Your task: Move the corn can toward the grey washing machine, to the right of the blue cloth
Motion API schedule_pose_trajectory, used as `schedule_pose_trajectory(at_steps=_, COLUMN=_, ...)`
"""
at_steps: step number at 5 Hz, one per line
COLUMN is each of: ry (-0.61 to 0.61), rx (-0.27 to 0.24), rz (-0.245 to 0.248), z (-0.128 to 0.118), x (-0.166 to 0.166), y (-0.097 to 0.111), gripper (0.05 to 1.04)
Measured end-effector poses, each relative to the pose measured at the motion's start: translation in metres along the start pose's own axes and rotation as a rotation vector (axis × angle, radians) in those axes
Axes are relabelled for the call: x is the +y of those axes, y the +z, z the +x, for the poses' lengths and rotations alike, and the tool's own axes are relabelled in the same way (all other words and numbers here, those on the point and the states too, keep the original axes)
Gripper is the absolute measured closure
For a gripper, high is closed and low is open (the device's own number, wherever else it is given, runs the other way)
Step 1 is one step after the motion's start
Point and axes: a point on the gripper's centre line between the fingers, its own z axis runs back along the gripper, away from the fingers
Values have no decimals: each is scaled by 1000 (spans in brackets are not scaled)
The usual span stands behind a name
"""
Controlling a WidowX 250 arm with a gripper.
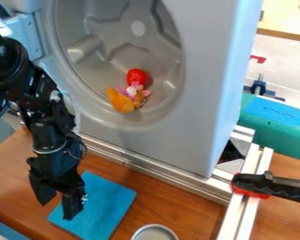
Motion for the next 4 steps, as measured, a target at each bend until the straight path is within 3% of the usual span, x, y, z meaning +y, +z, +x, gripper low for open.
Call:
schedule_pose_trajectory(at_steps=1, ry=0, rx=18, rz=-8, z=-3, x=-1, y=-4, gripper=83)
schedule_pose_trajectory(at_steps=2, ry=-76, rx=15, rz=-29, z=2, x=-30, y=-8, gripper=83)
schedule_pose_trajectory(at_steps=4, ry=-183, rx=66, rz=-32, z=1, x=-84, y=-17, gripper=83)
